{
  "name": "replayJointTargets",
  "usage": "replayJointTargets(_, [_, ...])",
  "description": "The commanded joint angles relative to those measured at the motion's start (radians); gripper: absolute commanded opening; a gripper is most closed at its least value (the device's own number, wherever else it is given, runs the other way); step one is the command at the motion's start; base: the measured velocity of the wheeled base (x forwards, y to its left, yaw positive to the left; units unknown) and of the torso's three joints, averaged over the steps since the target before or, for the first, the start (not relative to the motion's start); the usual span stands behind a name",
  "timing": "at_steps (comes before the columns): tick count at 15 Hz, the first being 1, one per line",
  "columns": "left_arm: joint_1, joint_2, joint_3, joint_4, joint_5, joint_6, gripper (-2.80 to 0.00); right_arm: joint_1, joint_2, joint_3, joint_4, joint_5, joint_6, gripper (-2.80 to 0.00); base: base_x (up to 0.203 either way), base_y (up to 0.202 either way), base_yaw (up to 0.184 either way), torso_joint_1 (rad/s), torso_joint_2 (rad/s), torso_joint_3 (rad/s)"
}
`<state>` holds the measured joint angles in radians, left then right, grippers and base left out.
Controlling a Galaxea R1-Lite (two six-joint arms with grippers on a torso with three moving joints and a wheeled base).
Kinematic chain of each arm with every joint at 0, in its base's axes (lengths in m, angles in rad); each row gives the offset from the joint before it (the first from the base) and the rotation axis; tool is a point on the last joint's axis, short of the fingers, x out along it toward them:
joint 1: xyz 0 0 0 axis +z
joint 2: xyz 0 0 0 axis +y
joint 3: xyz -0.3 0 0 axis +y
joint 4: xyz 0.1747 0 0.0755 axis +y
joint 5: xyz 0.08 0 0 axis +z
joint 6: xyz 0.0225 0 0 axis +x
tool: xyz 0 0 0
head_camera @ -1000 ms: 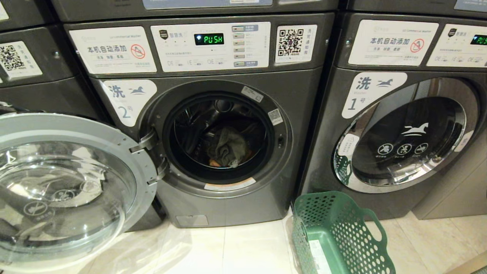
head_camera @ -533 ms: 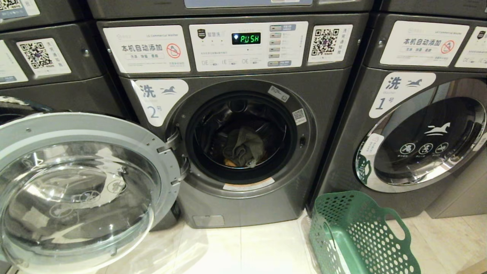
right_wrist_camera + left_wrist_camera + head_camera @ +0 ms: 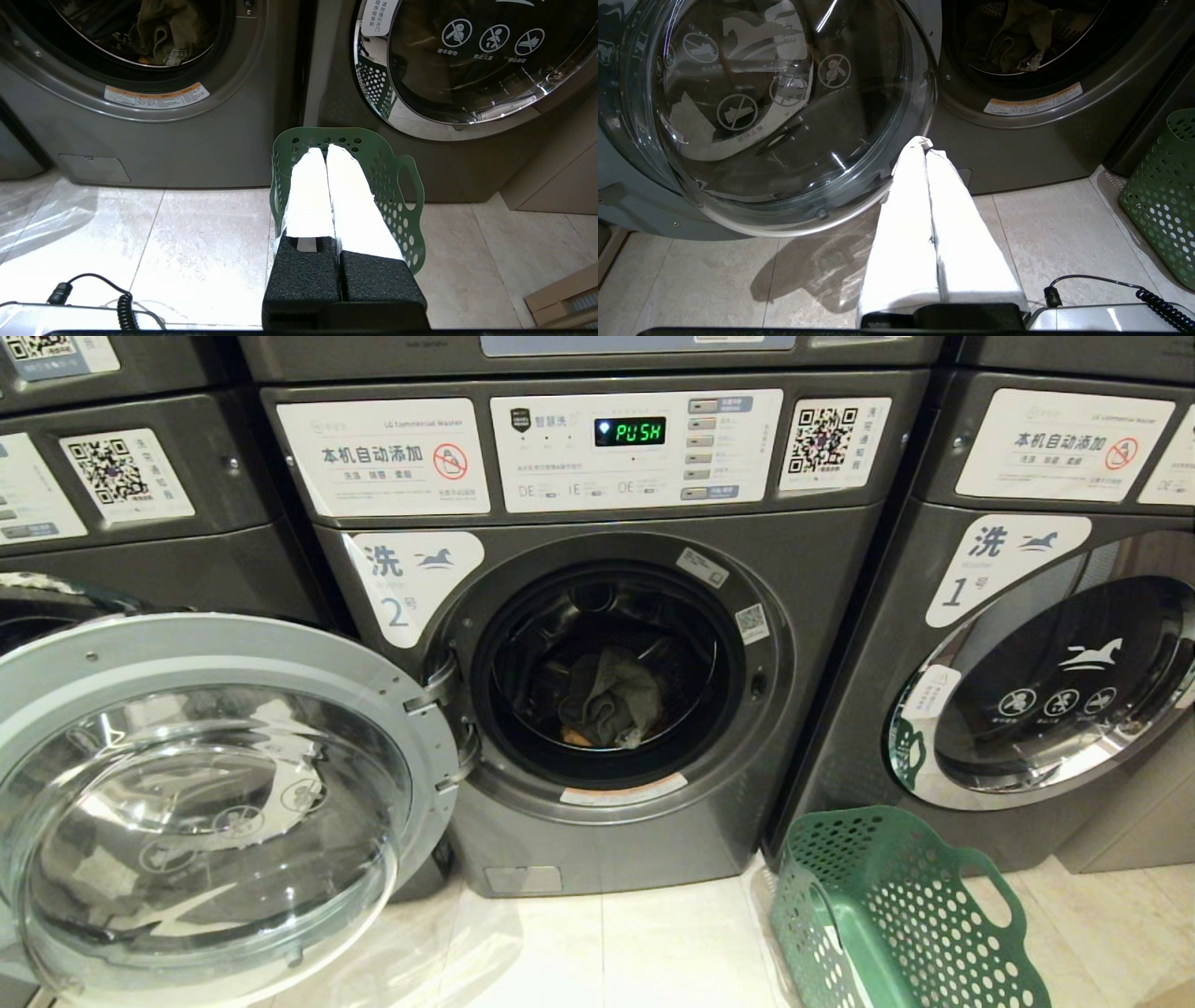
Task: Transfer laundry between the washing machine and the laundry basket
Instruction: Pick a cloth and place it into the basket
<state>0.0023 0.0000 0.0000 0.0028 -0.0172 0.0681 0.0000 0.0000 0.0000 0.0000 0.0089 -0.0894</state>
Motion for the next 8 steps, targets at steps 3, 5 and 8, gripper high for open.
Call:
replayJointTargets(3, [0.001,0.002,0.000,0.000,0.000,0.002,-2.80,0.000,0.002,0.000,0.000,0.002,-0.004,-2.80,0.000,0.000,0.000,0.000,0.00,0.000])
replayJointTargets(5, [0.001,0.002,0.000,0.000,0.000,0.002,-2.80,0.000,0.002,0.000,-0.001,0.002,-0.007,-2.80,0.000,0.000,0.000,0.000,0.00,0.000])
replayJointTargets(8, [0.001,0.002,0.000,0.001,0.000,0.002,-2.80,0.000,0.002,0.000,0.000,0.003,-0.006,-2.80,0.000,0.000,0.000,0.000,0.00,0.000])
